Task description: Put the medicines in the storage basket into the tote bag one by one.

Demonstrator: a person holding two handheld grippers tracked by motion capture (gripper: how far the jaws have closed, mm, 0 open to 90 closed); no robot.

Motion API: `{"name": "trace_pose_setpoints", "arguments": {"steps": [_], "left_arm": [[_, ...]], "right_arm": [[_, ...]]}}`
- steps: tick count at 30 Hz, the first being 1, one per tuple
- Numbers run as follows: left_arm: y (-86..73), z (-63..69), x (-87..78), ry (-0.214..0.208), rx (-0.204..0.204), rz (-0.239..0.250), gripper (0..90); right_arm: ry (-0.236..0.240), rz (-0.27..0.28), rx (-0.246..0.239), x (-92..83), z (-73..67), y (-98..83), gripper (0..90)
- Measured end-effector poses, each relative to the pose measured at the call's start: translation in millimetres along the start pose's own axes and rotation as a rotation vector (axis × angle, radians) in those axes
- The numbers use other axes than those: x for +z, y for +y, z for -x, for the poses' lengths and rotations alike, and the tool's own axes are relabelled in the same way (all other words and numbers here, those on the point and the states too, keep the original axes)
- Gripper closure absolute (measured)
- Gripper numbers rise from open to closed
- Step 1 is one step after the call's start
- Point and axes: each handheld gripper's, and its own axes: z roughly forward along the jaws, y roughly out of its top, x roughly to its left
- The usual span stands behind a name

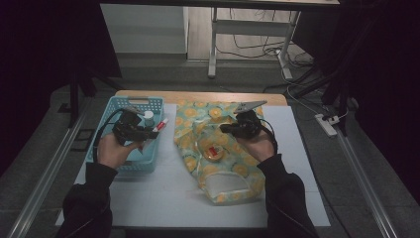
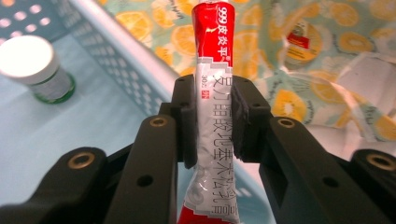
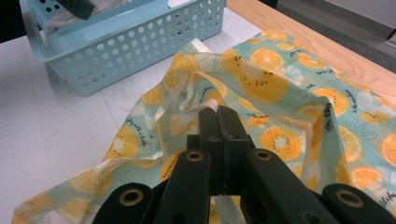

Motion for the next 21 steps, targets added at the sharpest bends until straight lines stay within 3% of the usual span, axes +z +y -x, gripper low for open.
{"name": "trace_pose_setpoints", "arguments": {"steps": [6,14,21], "left_arm": [[7.0,18.9,6.1,-0.045,0.038,0.001,72.9],[16.7,43.7,25.9,-0.099,0.097,-0.024,72.9],[27.1,60.5,42.8,-0.143,0.125,-0.036,72.9]], "right_arm": [[-0.001,0.002,-0.001,0.0,0.0,0.1,90.0],[-0.001,0.006,-0.002,-0.5,0.1,0.3,90.0],[-0.002,0.010,0.000,-0.9,-0.5,0.8,90.0]]}}
